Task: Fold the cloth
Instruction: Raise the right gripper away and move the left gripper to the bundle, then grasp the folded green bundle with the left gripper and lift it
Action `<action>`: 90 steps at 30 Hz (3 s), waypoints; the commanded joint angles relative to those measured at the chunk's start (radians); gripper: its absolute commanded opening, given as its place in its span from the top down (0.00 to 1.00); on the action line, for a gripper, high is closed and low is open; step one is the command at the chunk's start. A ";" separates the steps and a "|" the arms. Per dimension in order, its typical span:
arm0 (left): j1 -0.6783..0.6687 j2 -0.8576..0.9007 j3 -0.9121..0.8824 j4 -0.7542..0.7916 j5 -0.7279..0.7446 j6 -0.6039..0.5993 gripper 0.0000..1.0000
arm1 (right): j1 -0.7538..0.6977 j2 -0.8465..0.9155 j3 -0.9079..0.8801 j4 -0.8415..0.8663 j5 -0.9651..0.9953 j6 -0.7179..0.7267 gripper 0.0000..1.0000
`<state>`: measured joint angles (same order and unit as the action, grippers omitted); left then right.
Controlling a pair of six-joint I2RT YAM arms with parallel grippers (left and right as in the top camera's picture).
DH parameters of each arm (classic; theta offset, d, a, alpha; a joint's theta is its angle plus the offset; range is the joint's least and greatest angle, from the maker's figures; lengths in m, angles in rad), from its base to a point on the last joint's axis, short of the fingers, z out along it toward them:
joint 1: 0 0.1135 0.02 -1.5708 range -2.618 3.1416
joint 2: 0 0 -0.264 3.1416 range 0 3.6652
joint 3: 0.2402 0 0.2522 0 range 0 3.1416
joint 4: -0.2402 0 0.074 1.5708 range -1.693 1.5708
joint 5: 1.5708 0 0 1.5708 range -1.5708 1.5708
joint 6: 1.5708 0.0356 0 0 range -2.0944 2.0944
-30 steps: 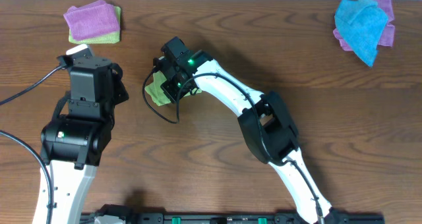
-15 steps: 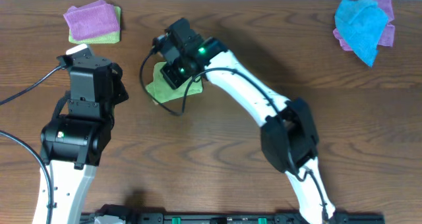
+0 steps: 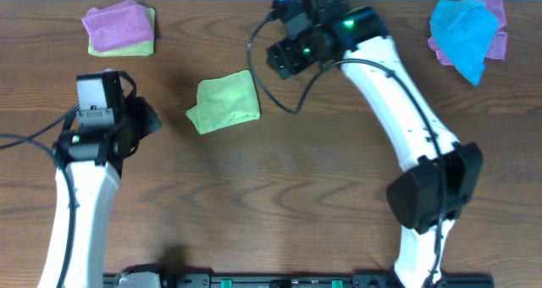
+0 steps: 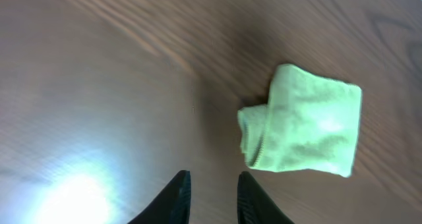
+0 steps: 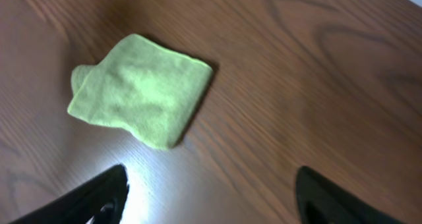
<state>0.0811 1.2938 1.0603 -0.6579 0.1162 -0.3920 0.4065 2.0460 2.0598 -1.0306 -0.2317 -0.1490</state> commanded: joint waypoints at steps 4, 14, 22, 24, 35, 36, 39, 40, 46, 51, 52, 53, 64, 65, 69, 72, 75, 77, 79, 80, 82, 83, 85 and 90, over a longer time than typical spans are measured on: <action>0.005 0.187 -0.005 0.090 0.256 0.003 0.50 | -0.050 -0.051 0.014 -0.037 0.000 -0.059 0.10; 0.024 0.375 -0.005 0.272 0.496 0.001 0.27 | -0.131 -0.059 0.014 -0.066 -0.001 -0.074 0.01; 0.112 0.453 -0.005 0.326 0.554 -0.005 0.28 | -0.182 -0.061 0.014 -0.065 -0.005 -0.074 0.01; 0.124 0.457 -0.005 0.336 0.555 -0.005 0.27 | -0.186 -0.061 0.014 -0.062 -0.005 -0.074 0.01; 0.141 0.635 -0.005 0.488 0.808 -0.082 0.27 | -0.185 -0.061 0.014 -0.055 -0.004 -0.077 0.01; 0.141 0.647 -0.005 0.496 0.819 -0.089 0.27 | -0.185 -0.061 0.014 -0.055 -0.004 -0.077 0.01; 0.141 0.683 -0.005 0.505 0.839 -0.096 0.27 | -0.185 -0.061 0.014 -0.055 -0.004 -0.077 0.01; 0.141 0.690 -0.005 0.506 0.844 -0.095 0.27 | -0.185 -0.061 0.014 -0.055 -0.004 -0.077 0.01; 0.133 0.750 -0.005 0.514 0.854 -0.110 0.25 | -0.185 -0.061 0.014 -0.055 -0.004 -0.077 0.01; 0.096 0.784 -0.005 0.557 0.853 -0.139 0.22 | -0.185 -0.061 0.014 -0.055 -0.004 -0.077 0.01; 0.085 0.793 -0.005 0.575 0.854 -0.150 0.22 | -0.185 -0.061 0.014 -0.055 -0.004 -0.077 0.01; 0.069 0.809 -0.005 0.602 0.855 -0.175 0.21 | -0.185 -0.061 0.014 -0.055 -0.004 -0.077 0.01; -0.096 0.937 -0.005 0.825 0.869 -0.343 0.94 | -0.185 -0.061 0.014 -0.055 -0.004 -0.077 0.02; -0.097 0.938 -0.005 0.837 0.868 -0.349 0.94 | -0.185 -0.061 0.014 -0.055 -0.004 -0.077 0.03; -0.076 0.936 0.021 0.911 0.919 -0.349 0.94 | -0.185 -0.061 0.014 -0.055 -0.004 -0.077 0.04; -0.061 0.935 0.081 0.910 0.959 -0.344 0.94 | -0.185 -0.061 0.014 -0.054 -0.004 -0.077 0.05; -0.056 0.935 0.189 0.874 0.984 -0.323 0.94 | -0.185 -0.061 0.014 -0.054 -0.004 -0.077 0.05; -0.056 0.935 0.275 0.788 0.980 -0.275 0.94 | -0.185 -0.061 0.014 -0.054 -0.004 -0.077 0.05; -0.056 0.935 0.372 0.642 0.957 -0.176 0.94 | -0.185 -0.061 0.014 -0.054 -0.004 -0.077 0.05; -0.056 0.935 0.452 0.492 0.912 -0.073 0.94 | -0.185 -0.061 0.014 -0.054 -0.004 -0.078 0.05; -0.056 0.935 0.549 0.308 0.838 0.069 0.94 | -0.185 -0.061 0.014 -0.054 -0.004 -0.086 0.06; -0.056 0.935 0.605 0.201 0.776 0.133 0.94 | -0.185 -0.061 0.014 -0.053 -0.004 -0.089 0.06; -0.056 0.935 0.692 0.052 0.661 0.226 0.94 | -0.185 -0.061 0.014 -0.051 -0.004 -0.089 0.06; -0.026 0.935 0.868 -0.125 0.487 0.321 0.94 | -0.185 -0.061 0.014 -0.043 -0.004 -0.089 0.06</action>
<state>0.0299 2.2219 1.8698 -0.7631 0.7246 -0.1776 0.2264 2.0201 2.0598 -1.0775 -0.2314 -0.2237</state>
